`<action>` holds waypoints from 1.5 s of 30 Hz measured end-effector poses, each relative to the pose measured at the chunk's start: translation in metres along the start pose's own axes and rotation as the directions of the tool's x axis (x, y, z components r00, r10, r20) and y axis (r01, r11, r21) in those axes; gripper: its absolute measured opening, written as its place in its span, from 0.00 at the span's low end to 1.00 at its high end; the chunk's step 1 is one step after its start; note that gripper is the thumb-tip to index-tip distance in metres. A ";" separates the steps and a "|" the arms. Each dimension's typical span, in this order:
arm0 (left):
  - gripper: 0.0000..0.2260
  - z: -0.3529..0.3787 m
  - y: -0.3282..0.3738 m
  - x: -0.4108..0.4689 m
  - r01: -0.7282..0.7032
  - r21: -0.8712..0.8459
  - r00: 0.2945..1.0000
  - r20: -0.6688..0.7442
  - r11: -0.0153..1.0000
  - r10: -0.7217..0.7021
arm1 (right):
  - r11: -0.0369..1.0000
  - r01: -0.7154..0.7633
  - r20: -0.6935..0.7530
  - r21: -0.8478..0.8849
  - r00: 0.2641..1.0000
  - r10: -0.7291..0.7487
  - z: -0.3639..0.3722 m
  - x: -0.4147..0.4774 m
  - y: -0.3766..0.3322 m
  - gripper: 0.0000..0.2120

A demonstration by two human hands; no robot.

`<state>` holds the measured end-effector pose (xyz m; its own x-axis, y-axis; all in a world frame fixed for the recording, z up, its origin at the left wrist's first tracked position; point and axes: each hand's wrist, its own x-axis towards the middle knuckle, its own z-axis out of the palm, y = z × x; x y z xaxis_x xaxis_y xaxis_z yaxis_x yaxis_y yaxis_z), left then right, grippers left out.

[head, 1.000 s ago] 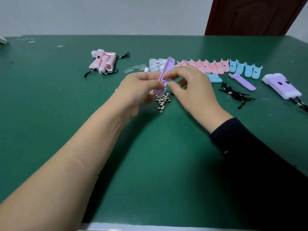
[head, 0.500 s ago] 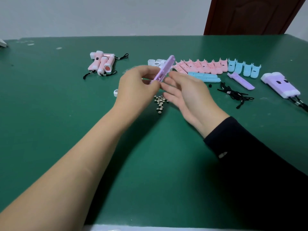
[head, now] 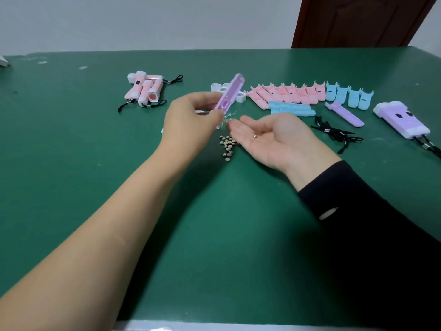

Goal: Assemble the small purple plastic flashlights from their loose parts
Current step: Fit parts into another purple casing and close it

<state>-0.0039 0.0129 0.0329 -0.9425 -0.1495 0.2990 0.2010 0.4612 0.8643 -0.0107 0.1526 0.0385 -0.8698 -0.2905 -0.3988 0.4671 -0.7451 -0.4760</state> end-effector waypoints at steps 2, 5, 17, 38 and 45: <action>0.13 -0.005 -0.001 0.003 0.102 -0.169 0.995 0.024 0.980 -0.100 | 0.999 0.004 0.011 0.041 1.000 -0.004 -0.001 0.000 -0.005 0.23; 0.12 -0.009 -0.002 0.003 0.165 -0.260 0.986 0.071 0.951 -0.151 | 0.996 0.017 0.038 0.091 0.999 -0.021 -0.003 0.002 -0.010 0.21; 0.09 -0.005 -0.005 0.004 0.293 -0.369 0.954 0.179 0.882 -0.242 | 0.861 0.184 0.015 -0.475 0.979 -0.201 -0.006 0.005 -0.010 0.09; 0.09 -0.001 -0.002 0.002 0.357 -0.424 0.932 0.220 0.832 -0.288 | 0.693 0.339 0.171 -0.637 0.938 -0.302 -0.005 -0.003 -0.012 0.05; 0.08 0.004 0.003 -0.002 0.345 -0.418 0.931 0.264 0.840 -0.251 | 0.169 0.541 0.349 -0.824 0.718 -0.602 -0.004 -0.003 -0.007 0.04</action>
<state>-0.0023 0.0183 0.0335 -0.9987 -0.0242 -0.0455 -0.0448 -0.0298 0.9986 -0.0105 0.1611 0.0393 -0.9615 0.0305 0.2732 -0.2610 0.2113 -0.9419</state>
